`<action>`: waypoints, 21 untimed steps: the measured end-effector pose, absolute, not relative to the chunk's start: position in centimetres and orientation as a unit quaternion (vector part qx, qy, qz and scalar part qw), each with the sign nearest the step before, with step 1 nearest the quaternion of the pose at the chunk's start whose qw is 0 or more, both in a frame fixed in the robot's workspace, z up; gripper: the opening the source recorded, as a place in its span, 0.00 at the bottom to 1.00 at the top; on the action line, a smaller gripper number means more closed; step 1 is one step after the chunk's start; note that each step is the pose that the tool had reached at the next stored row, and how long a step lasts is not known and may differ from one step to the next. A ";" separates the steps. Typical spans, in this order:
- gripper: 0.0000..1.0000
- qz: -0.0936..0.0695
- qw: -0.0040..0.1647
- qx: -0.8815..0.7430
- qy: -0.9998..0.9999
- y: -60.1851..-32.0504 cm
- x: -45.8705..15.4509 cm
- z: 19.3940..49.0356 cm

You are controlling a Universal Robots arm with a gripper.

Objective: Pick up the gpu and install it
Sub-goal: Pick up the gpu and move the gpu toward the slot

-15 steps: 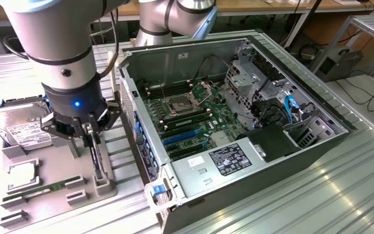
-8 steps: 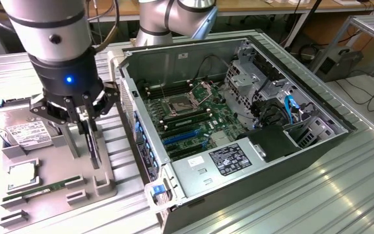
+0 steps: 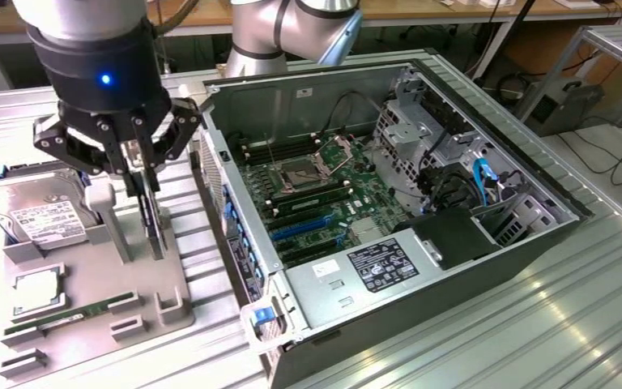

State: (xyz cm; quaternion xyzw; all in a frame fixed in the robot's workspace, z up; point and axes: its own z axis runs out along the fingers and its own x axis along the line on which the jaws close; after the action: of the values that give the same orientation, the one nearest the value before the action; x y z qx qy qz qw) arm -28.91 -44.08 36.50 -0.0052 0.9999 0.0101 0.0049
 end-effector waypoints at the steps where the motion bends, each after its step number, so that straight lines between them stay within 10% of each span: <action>1: 0.26 0.010 0.005 -0.005 1.000 -44.1 -28.8 37.0; 21: 0.26 0.010 0.005 -0.005 1.000 -43.8 -23.2 43.0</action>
State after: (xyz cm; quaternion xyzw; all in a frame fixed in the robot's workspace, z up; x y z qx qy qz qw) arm -23.18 -43.83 43.05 -0.0053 0.9999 0.0101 0.0049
